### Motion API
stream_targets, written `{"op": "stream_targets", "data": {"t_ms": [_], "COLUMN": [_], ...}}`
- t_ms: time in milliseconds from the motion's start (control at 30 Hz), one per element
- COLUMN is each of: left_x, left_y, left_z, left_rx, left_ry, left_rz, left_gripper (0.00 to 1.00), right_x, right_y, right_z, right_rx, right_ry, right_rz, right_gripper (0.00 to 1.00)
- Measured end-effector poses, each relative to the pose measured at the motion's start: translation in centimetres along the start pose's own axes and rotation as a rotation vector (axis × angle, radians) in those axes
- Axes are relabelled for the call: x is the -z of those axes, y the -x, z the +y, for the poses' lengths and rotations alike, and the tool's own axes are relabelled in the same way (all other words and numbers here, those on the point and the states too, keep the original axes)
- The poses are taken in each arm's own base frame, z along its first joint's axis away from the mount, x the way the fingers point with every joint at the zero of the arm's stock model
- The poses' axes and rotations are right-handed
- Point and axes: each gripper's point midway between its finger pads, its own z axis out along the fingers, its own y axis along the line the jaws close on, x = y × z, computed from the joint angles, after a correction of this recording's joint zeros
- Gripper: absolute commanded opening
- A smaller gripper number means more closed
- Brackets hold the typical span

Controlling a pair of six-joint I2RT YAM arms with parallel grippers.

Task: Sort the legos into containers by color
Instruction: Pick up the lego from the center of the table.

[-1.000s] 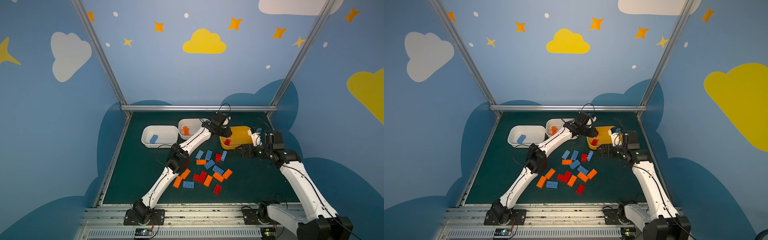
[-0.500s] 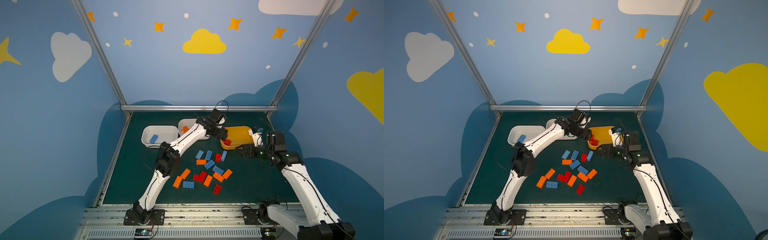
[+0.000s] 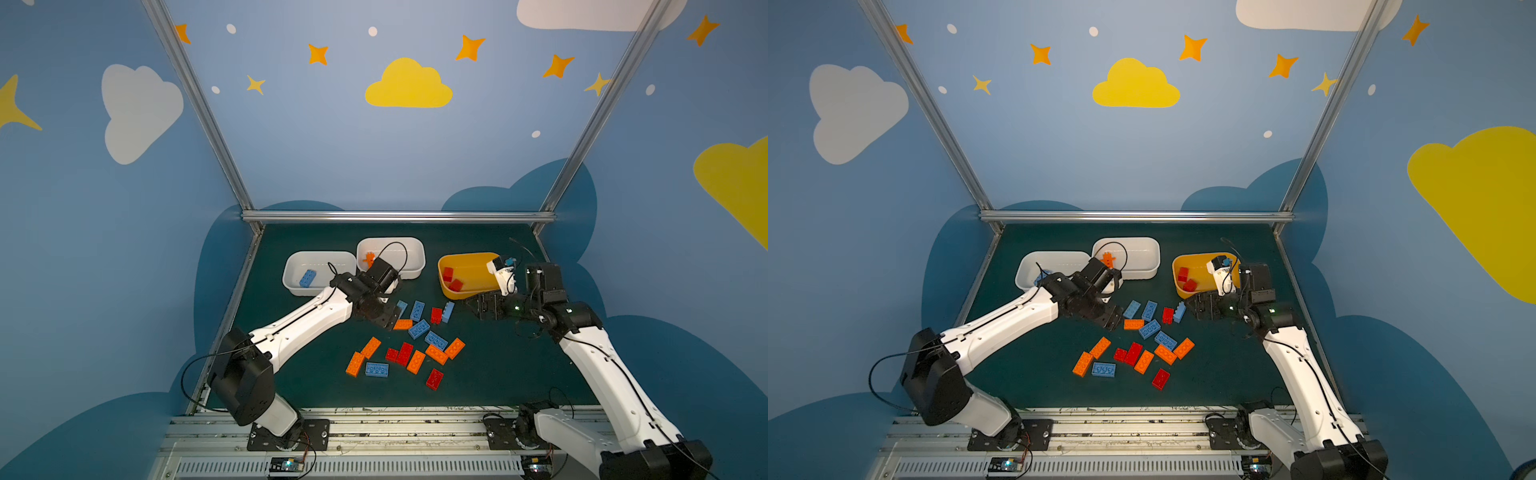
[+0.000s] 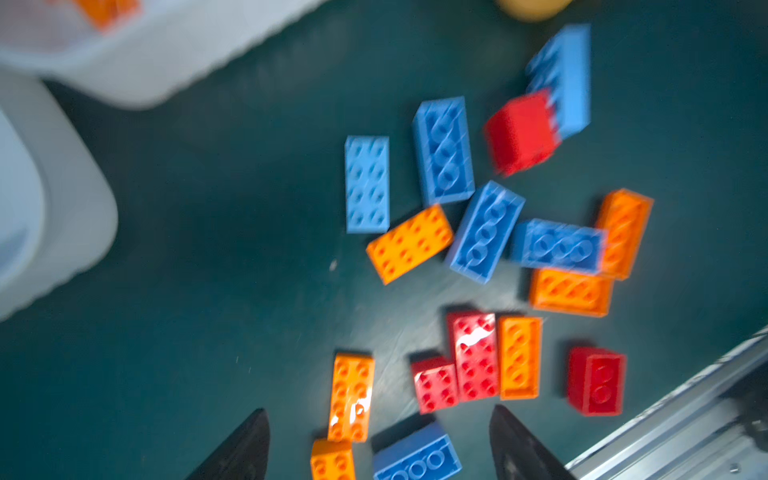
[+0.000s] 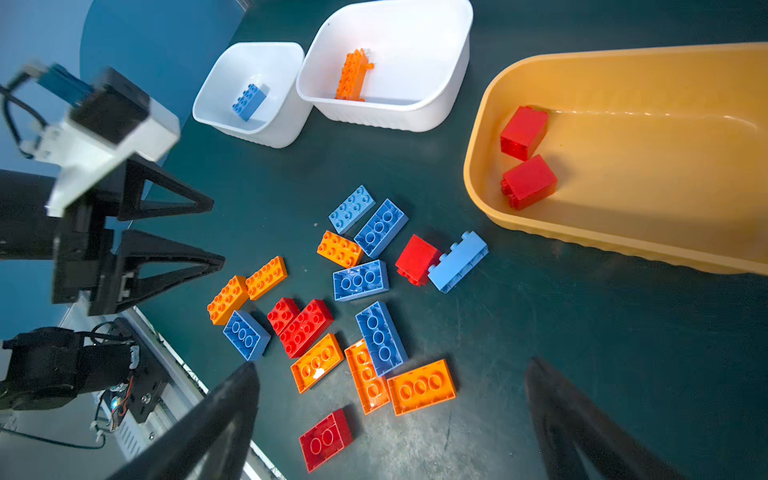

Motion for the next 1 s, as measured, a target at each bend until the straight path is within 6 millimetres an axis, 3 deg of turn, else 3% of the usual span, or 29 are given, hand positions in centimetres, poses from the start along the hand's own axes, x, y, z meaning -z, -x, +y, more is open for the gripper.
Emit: {"op": "stream_targets", "data": {"t_ms": [167, 267, 433, 633, 1000], "left_x": [-2.8, -4.0, -6.2, -8.2, -9.0], "left_y": [-4.5, -5.8, -7.0, -8.5, -8.5], "left_z": [1.7, 2.3, 2.5, 2.3, 2.4], "left_rx": [0.062, 0.098, 0.131, 0.143, 0.137], "left_ry": [0.043, 0.061, 0.071, 0.055, 0.069], "left_rz": [0.117, 0.166, 0.201, 0.254, 0.276], "left_gripper": [0.81, 0.79, 0.74, 0.61, 0.34], "right_x": [-0.3, -0.4, -0.2, -0.1, -0.1], "right_y": [-0.5, -0.7, -0.8, -0.9, -1.3], "right_z": [0.7, 0.8, 0.8, 0.8, 0.8], "right_rx": [0.012, 0.014, 0.014, 0.013, 0.000], "right_ry": [0.015, 0.014, 0.004, 0.000, -0.002], "right_rz": [0.022, 0.030, 0.032, 0.032, 0.043], "right_gripper": [0.98, 0.98, 0.98, 0.98, 0.98]}}
